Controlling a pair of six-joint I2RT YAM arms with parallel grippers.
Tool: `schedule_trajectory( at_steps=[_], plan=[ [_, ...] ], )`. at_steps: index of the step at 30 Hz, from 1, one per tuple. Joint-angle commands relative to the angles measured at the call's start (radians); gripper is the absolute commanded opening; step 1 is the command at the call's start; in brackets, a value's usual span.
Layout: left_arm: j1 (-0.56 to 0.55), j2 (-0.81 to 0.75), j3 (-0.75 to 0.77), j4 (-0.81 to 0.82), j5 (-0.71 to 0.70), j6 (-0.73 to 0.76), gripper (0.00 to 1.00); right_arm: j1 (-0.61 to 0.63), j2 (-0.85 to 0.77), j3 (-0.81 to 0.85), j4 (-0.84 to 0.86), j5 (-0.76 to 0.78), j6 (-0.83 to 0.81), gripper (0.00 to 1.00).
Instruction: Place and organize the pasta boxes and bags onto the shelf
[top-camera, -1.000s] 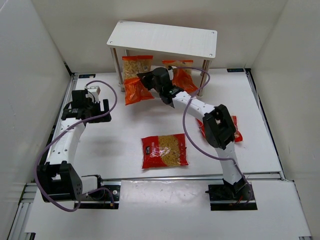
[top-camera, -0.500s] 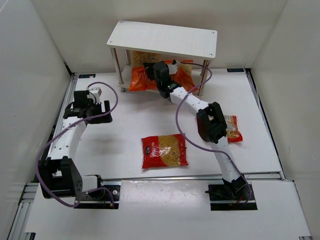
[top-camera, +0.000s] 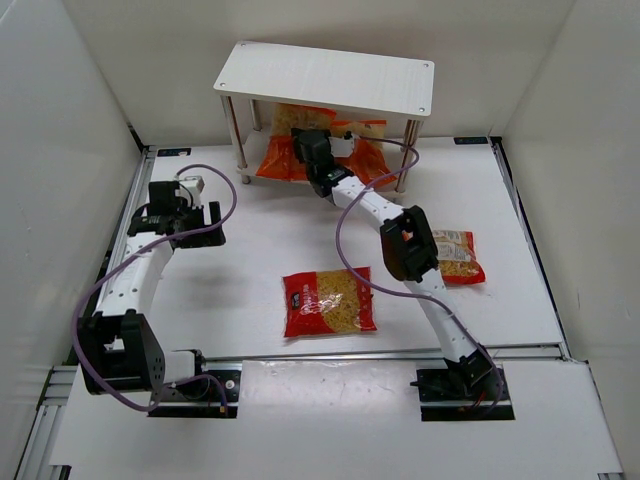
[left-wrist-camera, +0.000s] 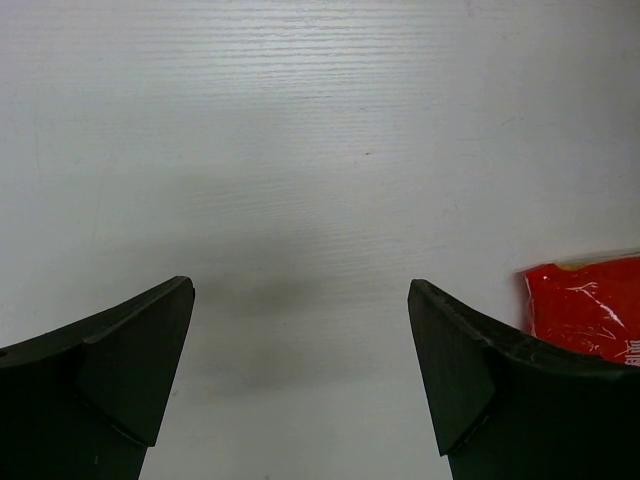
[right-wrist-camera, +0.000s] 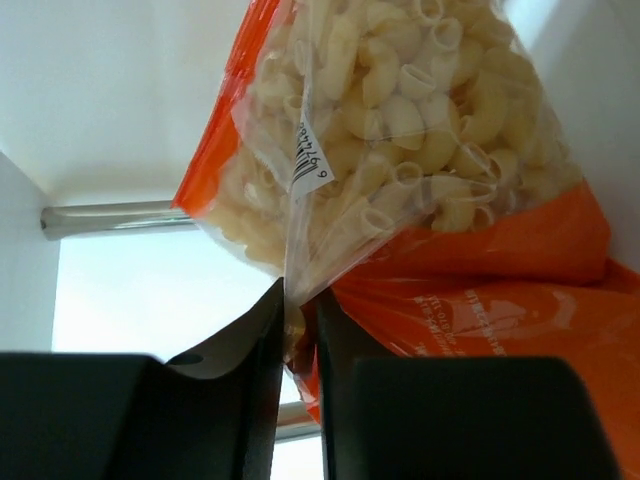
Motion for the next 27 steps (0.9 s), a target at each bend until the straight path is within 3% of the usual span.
schedule_trajectory(
  at_steps=[1,2,7,11,15,17,20,21,22,25,27],
  plan=[
    [0.003,-0.001,-0.006,0.013,0.005,0.004,0.99,-0.022,-0.086,-0.008,0.154,-0.009,0.048,0.28],
    [0.003,-0.001,-0.006,0.022,0.005,0.004,0.99,-0.022,-0.086,-0.017,0.154,-0.029,0.048,0.48],
    [0.003,0.008,-0.006,0.022,-0.004,0.004,0.99,-0.004,-0.131,-0.026,0.163,-0.140,-0.036,0.72],
    [0.003,0.019,0.061,0.031,-0.029,0.004,0.99,0.053,-0.284,-0.146,0.065,-0.210,-0.197,0.75],
    [0.003,0.044,0.158,0.031,-0.050,0.004,0.99,0.096,-0.451,-0.371,-0.094,-0.242,-0.343,0.78],
    [0.012,0.056,0.205,0.031,-0.060,0.004,0.99,0.096,-0.563,-0.491,-0.072,-0.331,-0.397,0.79],
    [0.012,0.117,0.313,0.040,-0.050,0.004,0.99,0.108,-0.722,-0.672,-0.059,-0.387,-0.692,0.79],
    [0.012,0.168,0.377,0.050,-0.041,0.004,0.99,0.119,-0.761,-0.694,-0.090,-0.373,-0.906,0.79],
    [0.012,0.198,0.414,0.050,-0.041,0.004,0.99,0.139,-0.837,-0.741,-0.134,-0.338,-0.996,0.81],
    [0.012,0.359,0.612,0.062,-0.029,0.004,0.99,0.148,-1.007,-0.888,-0.277,-0.245,-1.188,0.86],
    [-0.009,0.489,0.781,0.062,-0.004,0.004,0.99,0.130,-1.100,-0.979,-0.315,-0.178,-1.216,0.88]
  ],
)
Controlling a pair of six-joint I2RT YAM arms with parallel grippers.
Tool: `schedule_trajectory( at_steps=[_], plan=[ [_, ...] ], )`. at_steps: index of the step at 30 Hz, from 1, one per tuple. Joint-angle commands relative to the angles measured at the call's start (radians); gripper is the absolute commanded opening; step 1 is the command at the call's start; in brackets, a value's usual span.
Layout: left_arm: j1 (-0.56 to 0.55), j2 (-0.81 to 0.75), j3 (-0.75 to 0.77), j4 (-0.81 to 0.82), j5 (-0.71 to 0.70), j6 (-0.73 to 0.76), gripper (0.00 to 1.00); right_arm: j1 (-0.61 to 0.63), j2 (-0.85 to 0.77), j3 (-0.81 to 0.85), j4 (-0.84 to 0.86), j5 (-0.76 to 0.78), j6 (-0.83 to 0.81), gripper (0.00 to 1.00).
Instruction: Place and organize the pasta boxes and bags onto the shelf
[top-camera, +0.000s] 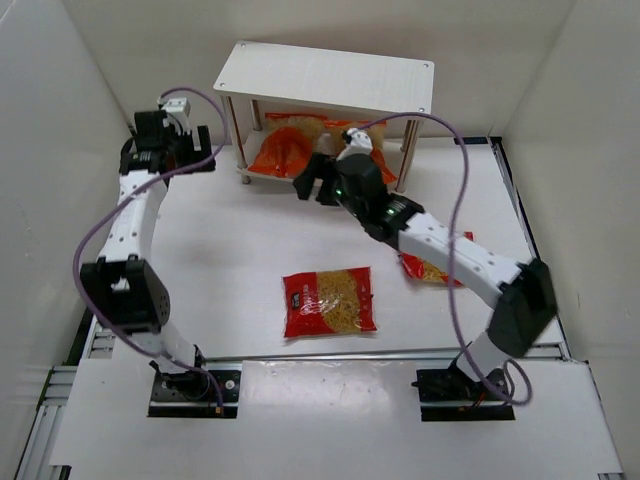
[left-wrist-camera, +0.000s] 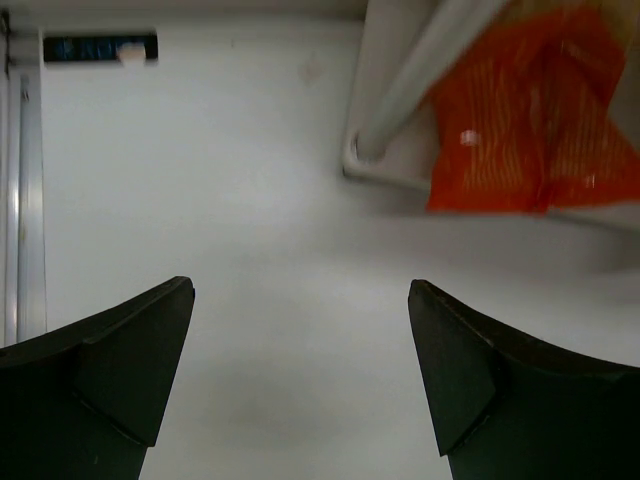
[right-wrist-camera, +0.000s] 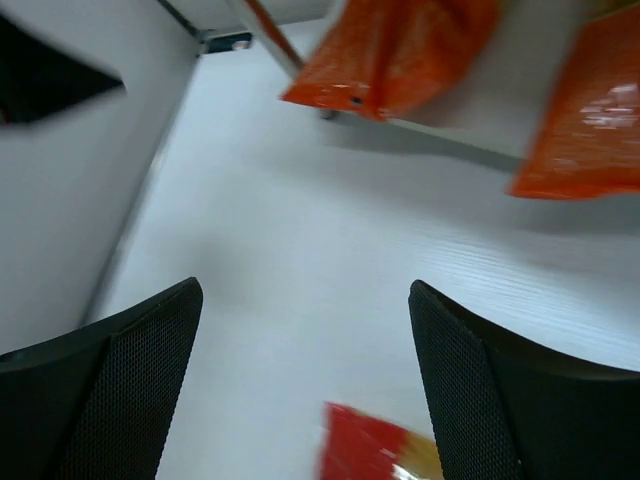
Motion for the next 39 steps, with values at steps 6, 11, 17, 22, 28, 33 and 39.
schedule_trajectory(
  at_steps=[6,11,17,22,28,33,39],
  plan=[
    [-0.068,0.340,0.426,0.019,0.080,0.002,0.99,-0.109,-0.409,-0.357,-0.120,0.149,-0.253,0.88],
    [-0.091,0.483,0.567,0.028,0.112,0.002,0.99,-0.152,-0.459,-0.370,-0.129,0.118,-0.281,0.88],
    [-0.112,0.579,0.656,0.082,0.005,0.002,0.99,-0.215,-0.449,-0.350,-0.129,0.065,-0.255,0.88],
    [-0.121,0.607,0.667,0.091,0.015,0.002,0.90,-0.252,-0.449,-0.330,-0.149,0.016,-0.219,0.88],
    [-0.121,0.544,0.565,0.091,0.138,0.002,0.44,-0.272,-0.440,-0.321,-0.158,0.015,-0.210,0.88],
    [-0.131,0.424,0.413,0.091,0.161,0.002,0.10,-0.281,-0.440,-0.321,-0.158,-0.004,-0.201,0.88],
    [-0.149,0.240,0.186,0.091,0.180,0.002,0.10,-0.303,-0.469,-0.333,-0.158,-0.004,-0.183,0.88]
  ],
)
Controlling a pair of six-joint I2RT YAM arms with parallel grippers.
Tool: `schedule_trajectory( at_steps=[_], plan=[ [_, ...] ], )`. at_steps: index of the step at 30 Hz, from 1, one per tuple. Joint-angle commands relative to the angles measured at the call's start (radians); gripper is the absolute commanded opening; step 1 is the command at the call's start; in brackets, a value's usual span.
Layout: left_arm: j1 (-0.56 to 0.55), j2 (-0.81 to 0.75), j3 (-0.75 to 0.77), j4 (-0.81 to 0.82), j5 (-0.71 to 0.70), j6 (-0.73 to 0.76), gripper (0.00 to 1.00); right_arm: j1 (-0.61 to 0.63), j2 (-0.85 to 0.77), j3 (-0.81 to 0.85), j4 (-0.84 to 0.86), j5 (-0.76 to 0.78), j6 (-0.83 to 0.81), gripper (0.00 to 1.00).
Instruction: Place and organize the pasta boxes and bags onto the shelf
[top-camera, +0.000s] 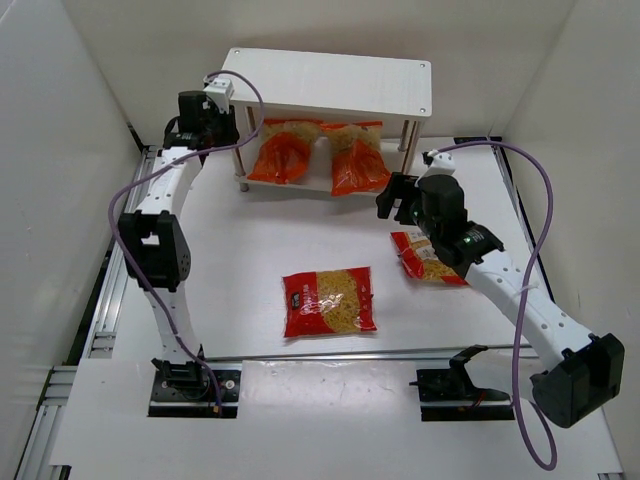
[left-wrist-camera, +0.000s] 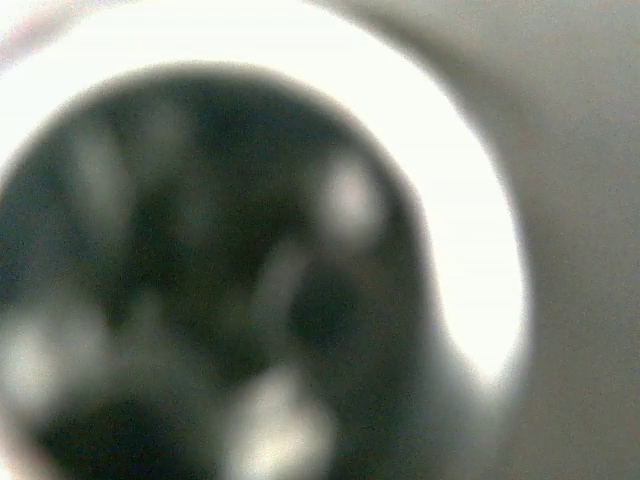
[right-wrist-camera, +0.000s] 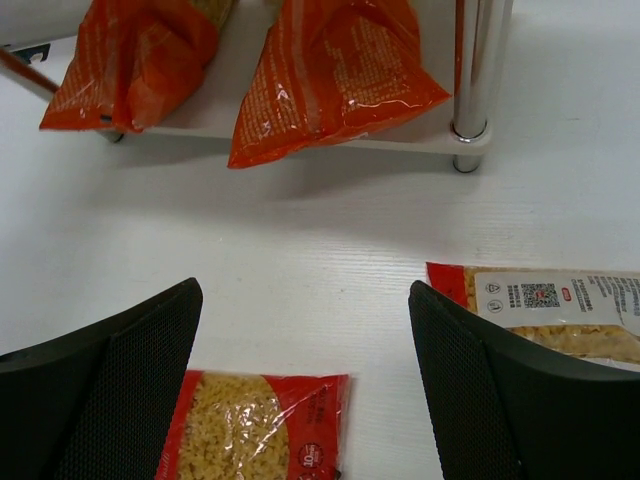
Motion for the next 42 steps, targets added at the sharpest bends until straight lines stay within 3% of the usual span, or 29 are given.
schedule_trajectory(
  at_steps=[1,4,8,10,13,16,23,32,33,36,37,39,40,42],
  plan=[
    [-0.036,-0.156,-0.124,-0.137,0.107,-0.067,0.10,-0.020,-0.042,0.023,0.010,-0.005,0.014,0.88],
    [-0.045,-0.236,-0.215,-0.137,0.107,-0.067,0.10,-0.049,-0.052,0.023,-0.033,0.015,0.014,0.91],
    [-0.056,-0.311,-0.310,-0.137,0.085,-0.067,0.19,-0.122,0.023,0.119,-0.285,0.093,0.014,0.93],
    [-0.068,-0.348,-0.357,-0.137,0.039,-0.067,0.43,-0.159,0.087,0.144,-0.434,0.145,0.023,0.93],
    [-0.079,-0.398,-0.414,-0.137,-0.046,-0.067,0.85,-0.190,0.125,0.115,-0.450,0.164,-0.010,0.94],
    [-0.079,-0.457,-0.457,-0.149,-0.116,-0.067,1.00,-0.240,0.138,0.048,-0.371,0.074,-0.073,0.95],
    [-0.079,-0.521,-0.480,-0.249,-0.192,-0.067,1.00,-0.349,0.254,-0.002,-0.318,-0.031,-0.150,0.95],
    [-0.099,-0.673,-0.537,-0.568,-0.135,-0.067,1.00,-0.359,0.400,-0.058,-0.307,-0.103,-0.099,0.92],
    [-0.128,-0.702,-0.537,-0.598,-0.135,-0.067,1.00,-0.359,0.400,-0.071,-0.307,-0.115,-0.090,0.90],
    [-0.180,-0.724,-0.537,-0.632,-0.135,-0.067,1.00,-0.359,0.415,-0.106,-0.272,-0.141,-0.078,0.64],
    [-0.191,-0.734,-0.537,-0.632,-0.135,-0.067,1.00,-0.359,0.426,-0.106,-0.272,-0.141,-0.078,0.49],
    [-0.212,-0.735,-0.537,-0.643,-0.144,-0.067,1.00,-0.359,0.466,-0.097,-0.281,-0.161,-0.078,0.30],
    [-0.212,-0.735,-0.537,-0.643,-0.144,-0.067,1.00,-0.359,0.475,-0.082,-0.290,-0.173,-0.087,0.06],
    [-0.221,-0.735,-0.537,-0.634,-0.144,-0.067,1.00,-0.359,0.475,-0.063,-0.309,-0.174,-0.087,0.00]
  ],
)
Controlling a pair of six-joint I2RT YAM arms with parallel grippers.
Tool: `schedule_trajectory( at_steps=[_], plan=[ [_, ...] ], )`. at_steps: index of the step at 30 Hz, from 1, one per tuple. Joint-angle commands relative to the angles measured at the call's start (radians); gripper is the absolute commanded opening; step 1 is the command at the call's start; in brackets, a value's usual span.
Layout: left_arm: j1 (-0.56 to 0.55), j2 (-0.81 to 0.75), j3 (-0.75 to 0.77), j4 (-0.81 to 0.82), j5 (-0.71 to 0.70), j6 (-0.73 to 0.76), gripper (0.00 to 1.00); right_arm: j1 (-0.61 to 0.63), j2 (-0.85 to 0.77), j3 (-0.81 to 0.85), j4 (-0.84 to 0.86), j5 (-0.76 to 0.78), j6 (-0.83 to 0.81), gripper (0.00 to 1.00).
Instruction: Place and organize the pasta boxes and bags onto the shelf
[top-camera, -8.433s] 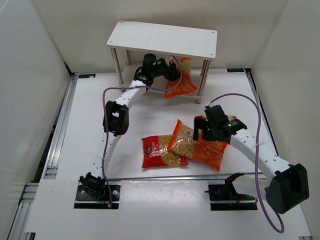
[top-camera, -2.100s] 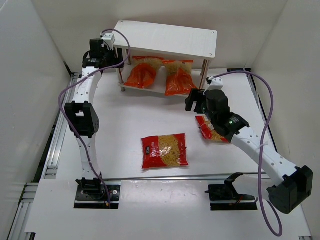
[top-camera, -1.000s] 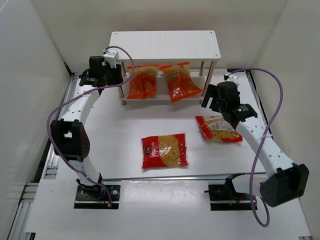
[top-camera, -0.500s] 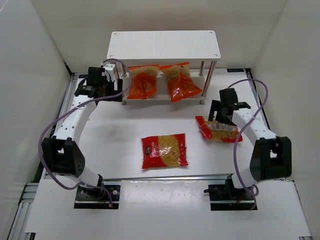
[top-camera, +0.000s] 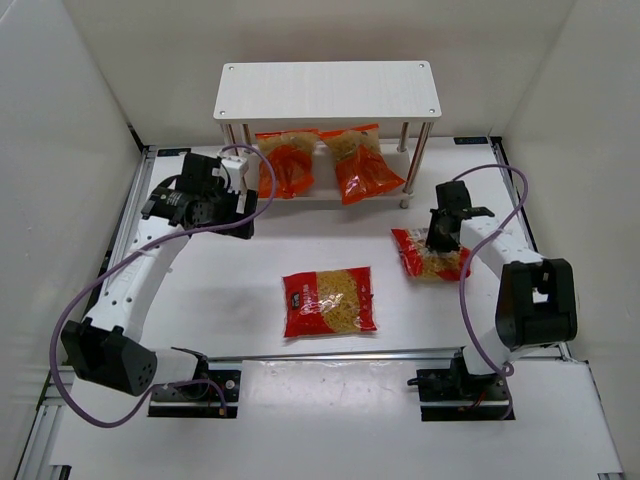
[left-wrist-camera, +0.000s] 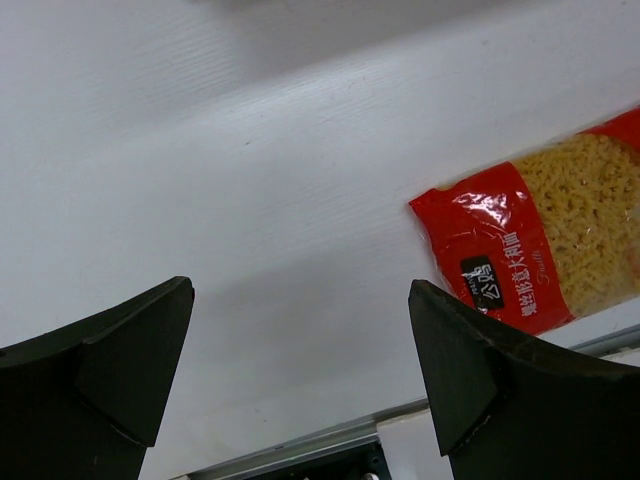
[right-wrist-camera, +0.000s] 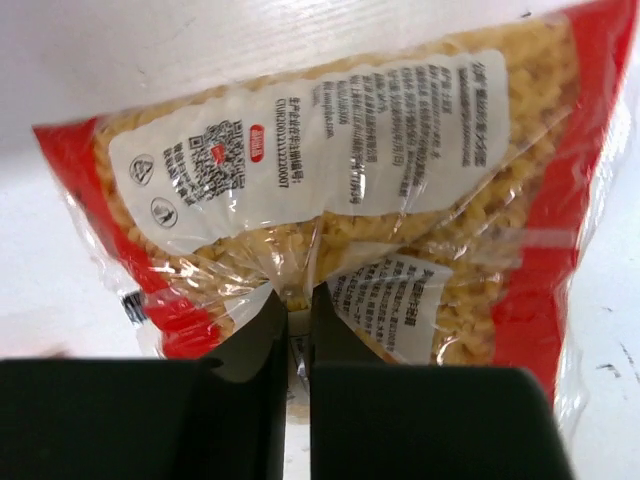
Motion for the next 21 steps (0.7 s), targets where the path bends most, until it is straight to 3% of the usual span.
schedule_trajectory(
  at_steps=[1,9,15,21],
  plan=[
    [-0.008,-0.006,-0.001,-0.022,0.005,-0.006,1.00,0.007,0.050,-0.025,-0.056,-0.080,0.007,0.00],
    [-0.008,-0.006,-0.001,-0.003,0.005,-0.006,1.00,0.007,-0.302,-0.029,-0.064,-0.042,0.059,0.00],
    [-0.008,0.003,-0.001,0.008,-0.006,-0.006,1.00,0.007,-0.352,-0.062,-0.049,-0.042,0.059,0.00],
    [-0.008,0.003,-0.001,0.017,-0.006,-0.006,1.00,0.007,-0.400,0.038,-0.089,-0.015,0.059,0.00]
  ],
)
